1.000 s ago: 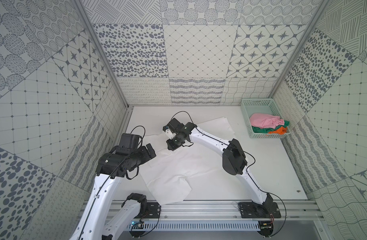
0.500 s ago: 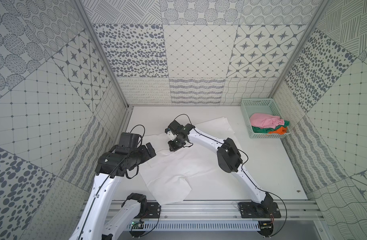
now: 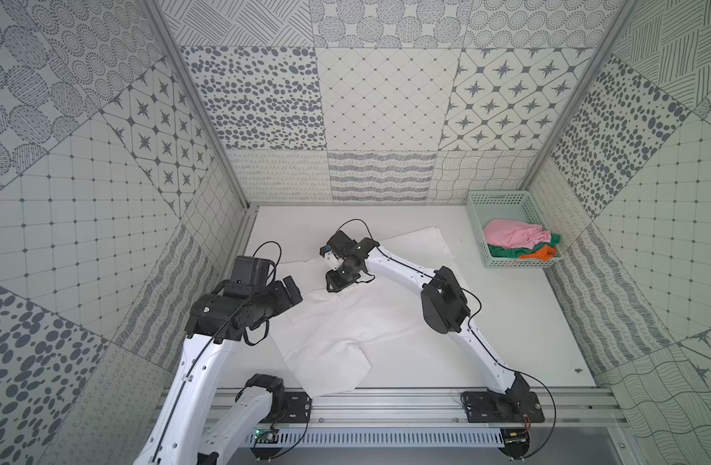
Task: Fold and stack t-shirts
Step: Smooth out the T-shirt at the center of the board.
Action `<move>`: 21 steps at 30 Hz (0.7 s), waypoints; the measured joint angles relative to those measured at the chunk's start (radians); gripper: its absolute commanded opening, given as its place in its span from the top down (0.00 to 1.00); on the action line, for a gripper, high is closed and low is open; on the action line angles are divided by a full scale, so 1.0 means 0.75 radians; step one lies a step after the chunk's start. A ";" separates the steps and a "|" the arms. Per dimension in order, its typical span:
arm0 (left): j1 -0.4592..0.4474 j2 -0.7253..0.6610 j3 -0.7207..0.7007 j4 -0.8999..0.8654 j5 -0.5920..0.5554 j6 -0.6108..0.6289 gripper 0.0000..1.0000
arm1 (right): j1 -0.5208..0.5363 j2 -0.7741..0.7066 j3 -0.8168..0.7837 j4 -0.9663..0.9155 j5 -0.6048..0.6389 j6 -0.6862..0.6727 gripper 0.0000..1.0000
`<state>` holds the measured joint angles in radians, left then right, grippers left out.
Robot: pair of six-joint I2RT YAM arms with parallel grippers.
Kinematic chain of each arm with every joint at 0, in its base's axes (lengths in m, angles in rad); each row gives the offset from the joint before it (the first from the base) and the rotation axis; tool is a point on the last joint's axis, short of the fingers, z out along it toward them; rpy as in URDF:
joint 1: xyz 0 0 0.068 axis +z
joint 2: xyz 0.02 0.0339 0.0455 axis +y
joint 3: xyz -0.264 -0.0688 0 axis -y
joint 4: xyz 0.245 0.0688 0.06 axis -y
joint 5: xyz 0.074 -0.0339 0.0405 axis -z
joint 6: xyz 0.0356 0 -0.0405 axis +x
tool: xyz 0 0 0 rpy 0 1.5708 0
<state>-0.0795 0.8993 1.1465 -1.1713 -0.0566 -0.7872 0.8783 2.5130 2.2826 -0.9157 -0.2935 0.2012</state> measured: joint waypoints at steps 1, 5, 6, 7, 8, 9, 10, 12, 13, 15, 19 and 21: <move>0.000 0.000 0.000 0.000 0.000 0.000 0.02 | 0.001 0.000 0.001 0.000 0.001 0.004 0.69; 0.000 0.000 -0.002 0.000 0.001 0.000 0.02 | 0.006 0.000 0.007 -0.001 0.003 0.009 0.76; 0.000 0.000 -0.003 0.000 0.001 0.000 0.02 | 0.008 0.000 0.011 -0.001 0.003 0.010 0.78; 0.000 0.001 -0.003 0.000 0.001 0.000 0.02 | 0.011 0.000 0.014 0.001 0.003 0.011 0.80; 0.000 0.001 -0.003 0.000 0.002 -0.001 0.02 | 0.012 0.000 0.016 0.000 0.003 0.013 0.83; 0.000 0.001 -0.003 0.000 0.003 -0.001 0.02 | 0.014 0.000 0.018 0.001 0.003 0.013 0.86; 0.000 0.000 -0.004 0.000 0.004 -0.001 0.02 | 0.016 0.000 0.018 0.001 0.003 0.014 0.90; 0.000 0.000 -0.006 0.000 0.005 -0.001 0.02 | 0.018 0.000 0.018 0.000 0.004 0.015 0.95; 0.000 -0.001 -0.007 0.000 0.005 -0.001 0.02 | 0.019 0.000 0.018 -0.001 0.004 0.017 0.98; 0.000 -0.003 -0.009 0.000 0.005 -0.001 0.02 | 0.021 0.000 0.018 0.000 0.006 0.017 1.00; 0.000 -0.012 -0.018 0.000 0.005 -0.001 0.02 | 0.026 -0.001 0.018 0.000 0.012 0.016 1.00; 0.000 -0.017 -0.024 0.000 0.005 -0.001 0.02 | 0.031 -0.007 0.007 0.003 0.014 0.016 1.00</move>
<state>-0.0795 0.8867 1.1282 -1.1713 -0.0528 -0.7879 0.9016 2.5076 2.2879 -0.9134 -0.2829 0.2134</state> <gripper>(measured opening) 0.983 0.048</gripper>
